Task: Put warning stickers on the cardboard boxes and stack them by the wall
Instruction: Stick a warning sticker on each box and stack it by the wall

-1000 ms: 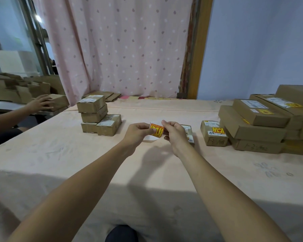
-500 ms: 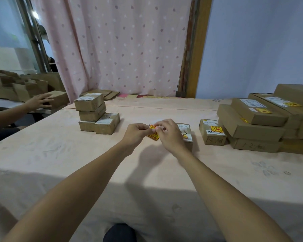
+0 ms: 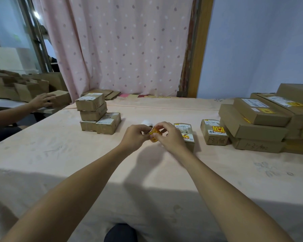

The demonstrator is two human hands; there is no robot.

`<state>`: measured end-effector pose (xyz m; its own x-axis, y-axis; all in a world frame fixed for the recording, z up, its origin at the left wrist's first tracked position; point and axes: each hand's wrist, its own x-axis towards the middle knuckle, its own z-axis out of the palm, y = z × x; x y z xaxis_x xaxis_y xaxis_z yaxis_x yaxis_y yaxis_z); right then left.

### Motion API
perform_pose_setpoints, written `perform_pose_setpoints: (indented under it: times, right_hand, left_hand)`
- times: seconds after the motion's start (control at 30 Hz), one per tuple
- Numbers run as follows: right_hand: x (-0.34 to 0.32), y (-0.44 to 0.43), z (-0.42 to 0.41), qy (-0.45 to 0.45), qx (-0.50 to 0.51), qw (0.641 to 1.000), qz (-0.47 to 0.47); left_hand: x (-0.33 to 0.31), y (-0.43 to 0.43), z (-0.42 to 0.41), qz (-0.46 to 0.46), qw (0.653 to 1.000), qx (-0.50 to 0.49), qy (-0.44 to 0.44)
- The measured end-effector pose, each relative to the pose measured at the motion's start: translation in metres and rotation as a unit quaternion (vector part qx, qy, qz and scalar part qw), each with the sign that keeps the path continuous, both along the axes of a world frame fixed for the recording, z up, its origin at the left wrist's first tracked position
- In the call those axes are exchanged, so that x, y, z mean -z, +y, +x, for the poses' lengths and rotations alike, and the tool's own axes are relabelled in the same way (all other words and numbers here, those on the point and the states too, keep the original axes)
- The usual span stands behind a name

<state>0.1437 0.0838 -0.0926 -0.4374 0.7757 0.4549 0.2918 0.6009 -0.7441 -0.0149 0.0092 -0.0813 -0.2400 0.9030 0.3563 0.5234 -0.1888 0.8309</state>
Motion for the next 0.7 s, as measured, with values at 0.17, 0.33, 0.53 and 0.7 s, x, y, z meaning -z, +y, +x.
perform_pose_setpoints:
  times: [0.17,0.33,0.53,0.7]
  right_hand:
    - [-0.002,-0.0004,0.0018,-0.025,0.026,0.999,0.027]
    - [-0.0008,-0.0067,0.0043,-0.073,0.064,0.99,0.098]
    - [0.0037,-0.0072,0.0031,-0.11,0.079,0.985,0.109]
    - [0.0045,-0.0076,0.0011,-0.104,0.08,0.987,0.097]
  left_hand:
    - [0.0052,0.0011,0.0006,-0.003,1.0,-0.028,0.004]
    - [0.0071,0.0015,-0.001,-0.019,0.999,-0.044,-0.015]
    - [0.0068,-0.0016,-0.0038,-0.031,0.999,-0.015,0.034]
    - [0.0089,0.0029,-0.0068,-0.036,0.995,0.033,0.084]
